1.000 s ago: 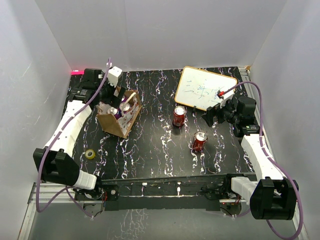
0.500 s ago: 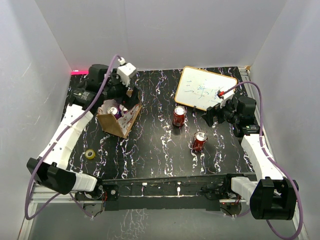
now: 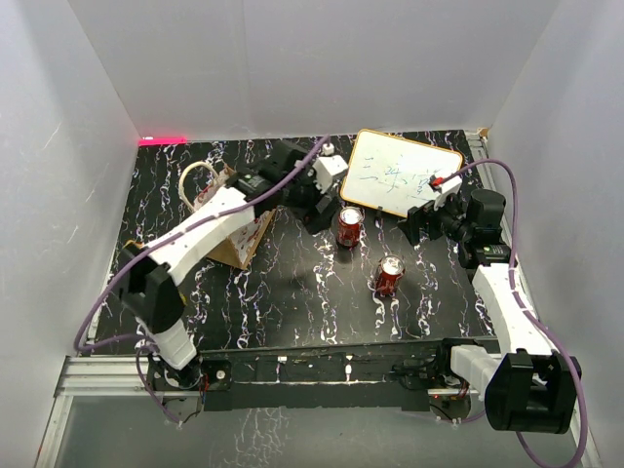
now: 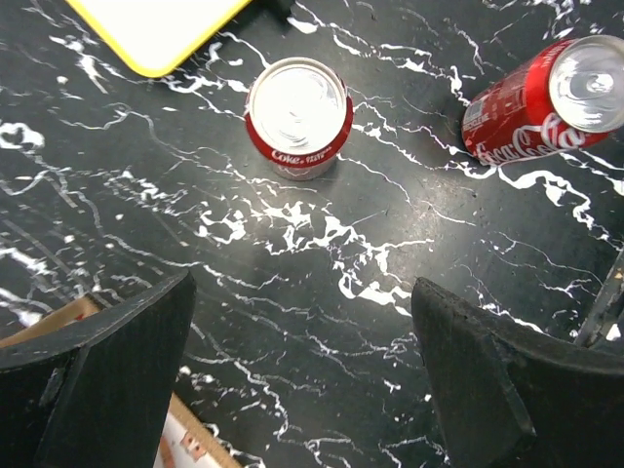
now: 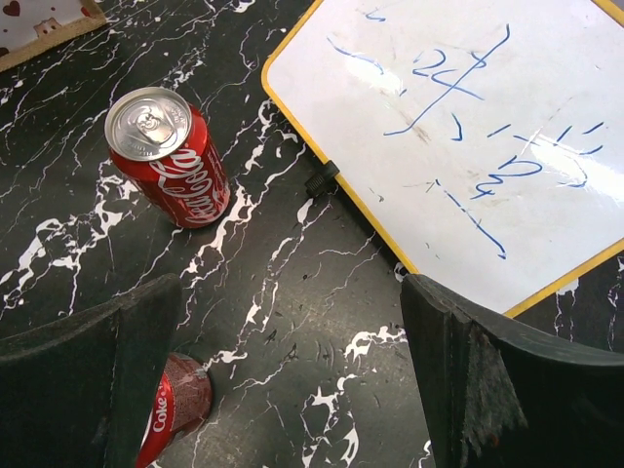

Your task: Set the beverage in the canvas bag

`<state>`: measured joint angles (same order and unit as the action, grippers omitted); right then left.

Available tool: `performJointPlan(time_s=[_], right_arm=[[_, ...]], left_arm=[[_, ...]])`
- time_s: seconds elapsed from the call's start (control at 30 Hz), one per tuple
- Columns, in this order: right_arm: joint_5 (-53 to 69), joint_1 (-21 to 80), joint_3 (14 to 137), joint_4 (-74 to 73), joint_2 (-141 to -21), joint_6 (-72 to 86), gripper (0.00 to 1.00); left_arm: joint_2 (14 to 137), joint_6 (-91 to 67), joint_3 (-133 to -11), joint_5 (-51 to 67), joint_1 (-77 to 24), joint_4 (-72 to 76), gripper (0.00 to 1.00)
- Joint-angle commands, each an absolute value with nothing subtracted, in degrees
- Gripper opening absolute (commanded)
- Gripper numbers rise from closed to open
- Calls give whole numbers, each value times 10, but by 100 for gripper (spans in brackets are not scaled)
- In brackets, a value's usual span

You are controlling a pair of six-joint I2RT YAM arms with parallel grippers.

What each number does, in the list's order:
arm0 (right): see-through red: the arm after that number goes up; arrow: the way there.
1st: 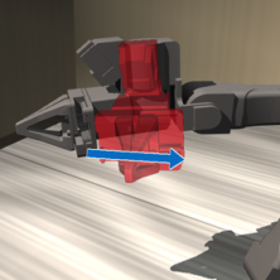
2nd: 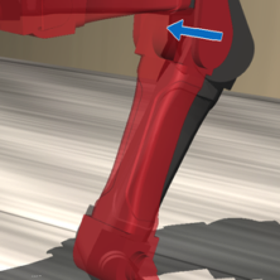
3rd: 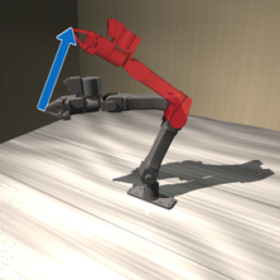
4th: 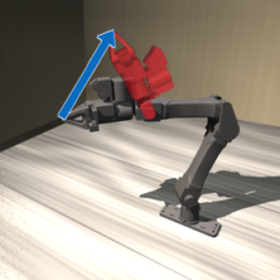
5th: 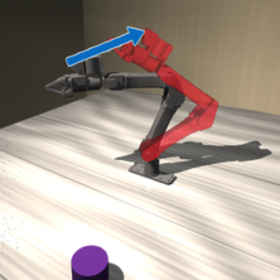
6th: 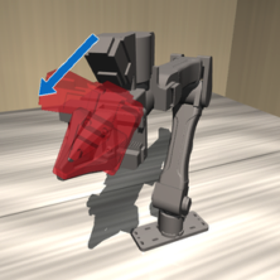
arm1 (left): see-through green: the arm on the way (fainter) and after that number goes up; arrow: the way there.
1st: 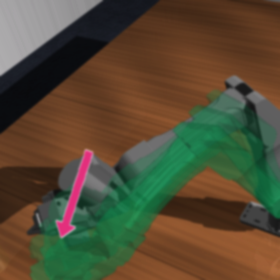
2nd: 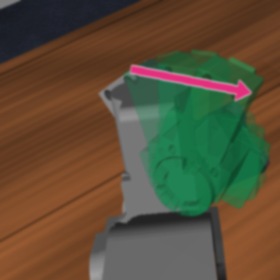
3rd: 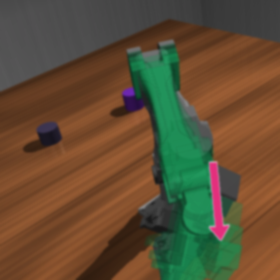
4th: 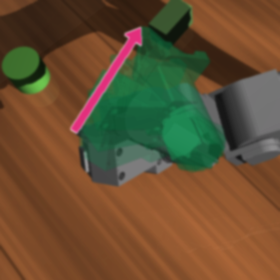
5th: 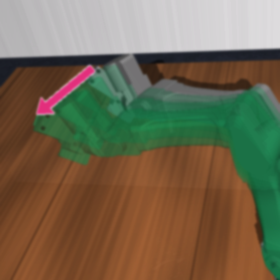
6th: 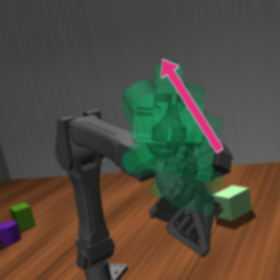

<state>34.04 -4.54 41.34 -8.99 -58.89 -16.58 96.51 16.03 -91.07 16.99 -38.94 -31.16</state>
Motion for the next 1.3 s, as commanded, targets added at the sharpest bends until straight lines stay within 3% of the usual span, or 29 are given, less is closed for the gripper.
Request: performJointPlan(time_s=[0.0, 0.23, 0.43, 0.53, 0.73, 0.93, 1.03, 1.17, 1.27], right_arm=[[335, -50, 407, -68, -575, -174, 98], [335, -53, 406, -69, -574, -178, 98], [336, -53, 405, -69, -573, -180, 98], [335, -53, 405, -70, -570, -181, 98], [337, -53, 403, -71, -570, -183, 98], [336, -53, 403, -70, -570, -184, 98], [335, -53, 403, -70, -569, -185, 98], [335, -54, 403, -70, -570, -185, 98], [335, -53, 402, -70, -571, -185, 98]], left_arm=[[1013, 144, -950, 150, -414, -279, 90], [1109, 124, -993, 139, -434, -262, 96], [1183, 113, -1043, 141, -441, -258, 95], [1213, 109, -1069, 145, -443, -267, 91], [1223, 92, -1069, 181, -443, -276, 72], [1198, 66, -1027, 235, -448, -267, 67], [1175, 69, -1003, 263, -451, -266, 69], [1130, 99, -972, 253, -452, -265, 85], [1103, 127, -965, 235, -452, -274, 89]])
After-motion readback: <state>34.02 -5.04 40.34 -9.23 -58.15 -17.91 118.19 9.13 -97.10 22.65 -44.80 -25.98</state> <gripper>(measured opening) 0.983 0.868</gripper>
